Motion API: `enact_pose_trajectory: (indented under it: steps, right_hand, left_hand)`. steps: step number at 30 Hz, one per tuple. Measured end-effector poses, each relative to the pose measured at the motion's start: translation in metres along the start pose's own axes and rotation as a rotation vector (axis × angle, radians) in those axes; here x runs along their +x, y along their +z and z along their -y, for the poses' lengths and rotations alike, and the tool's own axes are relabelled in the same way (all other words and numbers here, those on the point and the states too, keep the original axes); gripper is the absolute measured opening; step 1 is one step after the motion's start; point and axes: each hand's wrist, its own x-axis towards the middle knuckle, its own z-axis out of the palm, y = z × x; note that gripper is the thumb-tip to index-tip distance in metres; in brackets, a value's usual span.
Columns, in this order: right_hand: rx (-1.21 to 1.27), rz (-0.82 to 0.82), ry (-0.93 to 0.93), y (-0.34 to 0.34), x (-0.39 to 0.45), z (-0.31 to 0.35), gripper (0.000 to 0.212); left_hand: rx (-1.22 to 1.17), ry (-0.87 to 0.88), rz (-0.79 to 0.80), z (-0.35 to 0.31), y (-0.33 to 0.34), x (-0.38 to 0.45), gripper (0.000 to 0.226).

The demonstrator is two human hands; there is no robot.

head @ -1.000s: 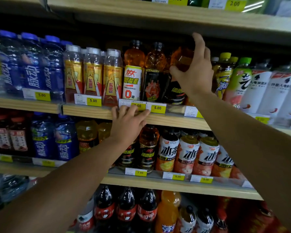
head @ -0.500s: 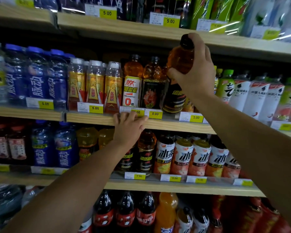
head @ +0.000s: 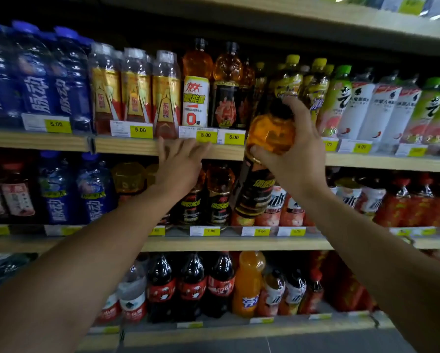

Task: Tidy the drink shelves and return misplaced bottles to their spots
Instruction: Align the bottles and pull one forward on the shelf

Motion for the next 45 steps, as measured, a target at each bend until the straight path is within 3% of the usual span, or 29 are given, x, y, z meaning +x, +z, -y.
enact_pose_trajectory:
  steps: [13, 33, 45]
  right_hand:
    - [-0.024, 0.078, 0.146, 0.095, -0.059, -0.045, 0.079]
    - [-0.030, -0.135, 0.021, 0.129, -0.070, -0.079, 0.078]
    - [-0.058, -0.146, 0.046, 0.153, -0.089, -0.085, 0.084]
  left_hand:
    - [0.094, 0.031, -0.044, 0.017, 0.000, -0.011, 0.063]
    - [0.087, 0.046, -0.053, 0.032, 0.013, -0.013, 0.072]
    - [0.087, 0.025, -0.057, 0.030, 0.010, -0.014, 0.073]
